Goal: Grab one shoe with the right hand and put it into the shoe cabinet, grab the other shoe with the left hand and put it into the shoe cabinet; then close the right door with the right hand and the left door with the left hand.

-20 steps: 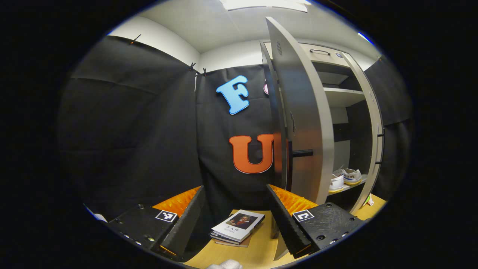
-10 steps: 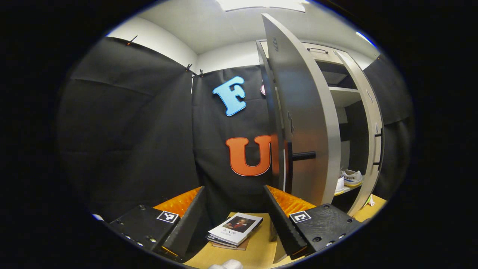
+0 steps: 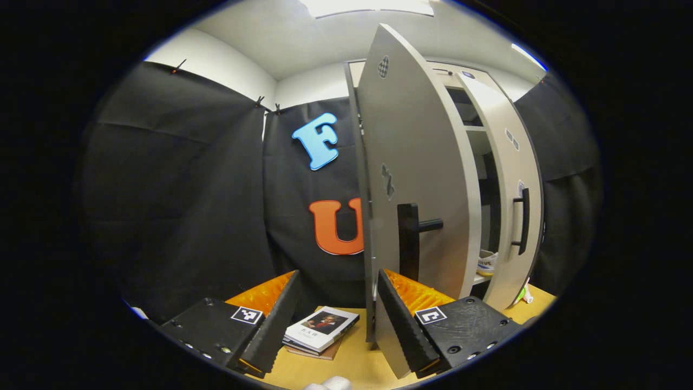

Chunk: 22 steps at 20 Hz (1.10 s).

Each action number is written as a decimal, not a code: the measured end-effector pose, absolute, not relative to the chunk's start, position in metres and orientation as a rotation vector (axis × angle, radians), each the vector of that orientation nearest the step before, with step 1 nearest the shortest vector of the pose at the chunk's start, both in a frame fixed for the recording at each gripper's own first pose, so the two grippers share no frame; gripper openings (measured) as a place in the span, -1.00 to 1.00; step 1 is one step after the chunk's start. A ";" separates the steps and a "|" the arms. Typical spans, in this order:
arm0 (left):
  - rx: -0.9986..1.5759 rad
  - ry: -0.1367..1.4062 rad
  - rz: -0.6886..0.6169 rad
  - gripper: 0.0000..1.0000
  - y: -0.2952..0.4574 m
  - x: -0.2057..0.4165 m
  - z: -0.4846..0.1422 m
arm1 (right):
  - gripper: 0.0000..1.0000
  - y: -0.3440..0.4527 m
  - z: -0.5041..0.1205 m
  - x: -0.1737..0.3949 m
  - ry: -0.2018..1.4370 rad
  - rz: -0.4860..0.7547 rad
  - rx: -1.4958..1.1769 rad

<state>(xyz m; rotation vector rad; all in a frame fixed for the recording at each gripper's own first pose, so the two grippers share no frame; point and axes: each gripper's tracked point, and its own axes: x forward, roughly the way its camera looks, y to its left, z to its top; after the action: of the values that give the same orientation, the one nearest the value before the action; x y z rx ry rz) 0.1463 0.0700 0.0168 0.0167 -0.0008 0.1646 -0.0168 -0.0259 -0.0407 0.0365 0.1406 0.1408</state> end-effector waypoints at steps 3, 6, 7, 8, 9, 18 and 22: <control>0.003 0.011 0.144 0.74 0.035 0.156 0.016 | 0.97 -0.042 -0.039 -0.013 0.138 0.168 0.027; -0.022 0.024 0.124 0.89 0.003 0.166 0.016 | 0.97 -0.055 -0.040 -0.009 0.142 0.186 0.025; -0.022 0.030 0.125 0.93 -0.001 0.168 0.018 | 0.89 -0.059 -0.040 -0.008 0.141 0.185 0.025; -0.027 0.037 0.116 0.79 -0.007 0.169 0.018 | 0.97 -0.063 -0.039 -0.008 0.138 0.188 0.028; -0.028 0.045 0.111 1.00 -0.012 0.168 0.016 | 0.97 -0.067 -0.038 -0.006 0.138 0.188 0.031; -0.039 0.054 0.060 0.92 -0.041 0.107 0.029 | 0.87 -0.075 -0.019 0.006 0.086 0.162 0.063; -0.063 0.050 0.056 0.93 -0.039 0.070 0.042 | 0.97 -0.068 -0.006 0.008 0.047 0.152 0.064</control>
<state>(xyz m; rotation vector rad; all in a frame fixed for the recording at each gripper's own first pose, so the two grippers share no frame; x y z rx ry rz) 0.0696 -0.0386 0.0422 -0.0629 0.0500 0.0565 0.0078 -0.0681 -0.0056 0.0636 0.0469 0.1520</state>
